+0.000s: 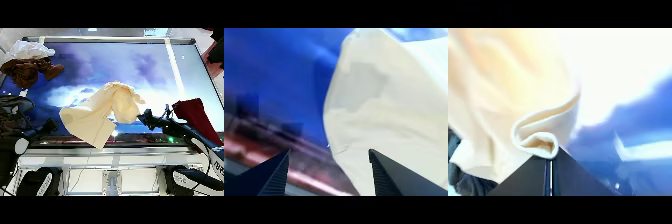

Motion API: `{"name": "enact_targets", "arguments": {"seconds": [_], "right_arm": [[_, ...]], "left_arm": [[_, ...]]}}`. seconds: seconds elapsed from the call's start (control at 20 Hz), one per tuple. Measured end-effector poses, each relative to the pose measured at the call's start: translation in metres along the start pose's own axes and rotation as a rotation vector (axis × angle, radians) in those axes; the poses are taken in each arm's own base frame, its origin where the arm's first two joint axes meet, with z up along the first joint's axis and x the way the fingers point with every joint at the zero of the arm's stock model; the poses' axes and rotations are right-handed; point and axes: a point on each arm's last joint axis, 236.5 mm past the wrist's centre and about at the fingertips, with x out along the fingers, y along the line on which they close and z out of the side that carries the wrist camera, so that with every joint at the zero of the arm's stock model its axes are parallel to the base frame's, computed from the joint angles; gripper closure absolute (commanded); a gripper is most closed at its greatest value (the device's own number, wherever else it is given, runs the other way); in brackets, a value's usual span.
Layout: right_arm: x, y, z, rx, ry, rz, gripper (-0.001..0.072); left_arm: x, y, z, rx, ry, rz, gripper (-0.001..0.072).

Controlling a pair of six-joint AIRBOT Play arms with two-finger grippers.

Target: Fold the shirts.

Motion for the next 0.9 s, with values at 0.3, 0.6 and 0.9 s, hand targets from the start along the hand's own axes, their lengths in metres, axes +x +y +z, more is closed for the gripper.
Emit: {"name": "enact_targets", "arguments": {"seconds": [0.3, 0.6, 0.9], "right_arm": [[-0.004, 0.059, 0.010, -0.131, 0.013, 0.126, 0.0681], [-0.008, 0.086, 0.007, -0.189, 0.041, 0.192, 0.0681], [-0.012, 0.095, 0.003, -0.208, 0.058, 0.221, 0.0681]], "left_arm": [[0.040, -0.003, -0.036, -0.123, 0.110, -0.039, 0.0132], [0.071, -0.017, -0.064, -0.184, 0.243, -0.080, 0.0131], [0.088, -0.027, -0.071, -0.237, 0.286, -0.111, 0.0285]]}}
